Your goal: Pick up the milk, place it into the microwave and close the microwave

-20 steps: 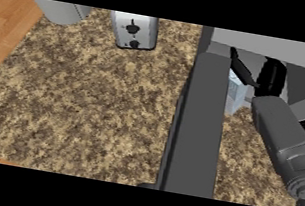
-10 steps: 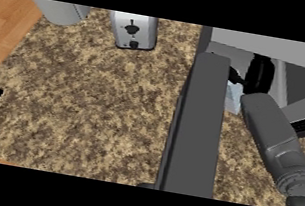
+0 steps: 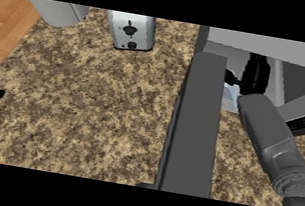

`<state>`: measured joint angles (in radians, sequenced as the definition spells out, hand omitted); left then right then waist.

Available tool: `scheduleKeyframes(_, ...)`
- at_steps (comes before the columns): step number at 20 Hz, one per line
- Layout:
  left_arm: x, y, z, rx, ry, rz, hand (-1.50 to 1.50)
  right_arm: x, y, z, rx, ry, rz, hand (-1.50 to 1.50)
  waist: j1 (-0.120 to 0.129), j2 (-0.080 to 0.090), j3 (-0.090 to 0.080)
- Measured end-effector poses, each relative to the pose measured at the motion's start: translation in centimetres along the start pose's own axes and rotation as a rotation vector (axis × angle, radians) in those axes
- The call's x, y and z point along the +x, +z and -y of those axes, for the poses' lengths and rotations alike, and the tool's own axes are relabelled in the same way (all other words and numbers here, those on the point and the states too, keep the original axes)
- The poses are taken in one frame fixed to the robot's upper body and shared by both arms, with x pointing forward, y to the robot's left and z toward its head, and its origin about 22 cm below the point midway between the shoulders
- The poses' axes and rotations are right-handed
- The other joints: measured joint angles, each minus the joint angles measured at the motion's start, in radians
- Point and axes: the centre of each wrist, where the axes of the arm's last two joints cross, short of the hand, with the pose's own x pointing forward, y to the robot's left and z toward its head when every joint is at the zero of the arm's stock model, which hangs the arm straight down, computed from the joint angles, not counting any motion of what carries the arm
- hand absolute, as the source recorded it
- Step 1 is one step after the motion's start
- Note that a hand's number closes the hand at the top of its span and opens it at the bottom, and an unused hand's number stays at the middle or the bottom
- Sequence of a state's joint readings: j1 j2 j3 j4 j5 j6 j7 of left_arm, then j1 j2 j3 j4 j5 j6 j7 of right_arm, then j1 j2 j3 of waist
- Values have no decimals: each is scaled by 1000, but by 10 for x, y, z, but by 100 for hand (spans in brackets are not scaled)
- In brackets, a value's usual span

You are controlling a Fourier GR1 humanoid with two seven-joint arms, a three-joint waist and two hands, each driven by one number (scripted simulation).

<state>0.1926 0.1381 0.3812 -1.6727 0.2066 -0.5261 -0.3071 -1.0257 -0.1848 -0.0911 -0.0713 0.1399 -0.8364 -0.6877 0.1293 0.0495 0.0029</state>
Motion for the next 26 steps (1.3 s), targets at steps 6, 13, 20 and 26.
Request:
scheduleKeyframes(6,2,3,1,6,-5,16,-150,-6,9,-2,9,-39,-5,-150,-17,-9,0)
scheduleKeyframes(13,0,13,3,21,-2,9,-150,-21,15,4,36,-108,-8,-150,-34,-18,-1)
scheduleKeyframes(20,7,27,9,25,-12,3,-150,-32,42,-4,101,-270,-6,-150,-61,-33,-2)
scheduleKeyframes(26,6,43,22,-15,-2,-23,-150,-34,72,-20,140,-402,-31,-150,-90,-45,-4)
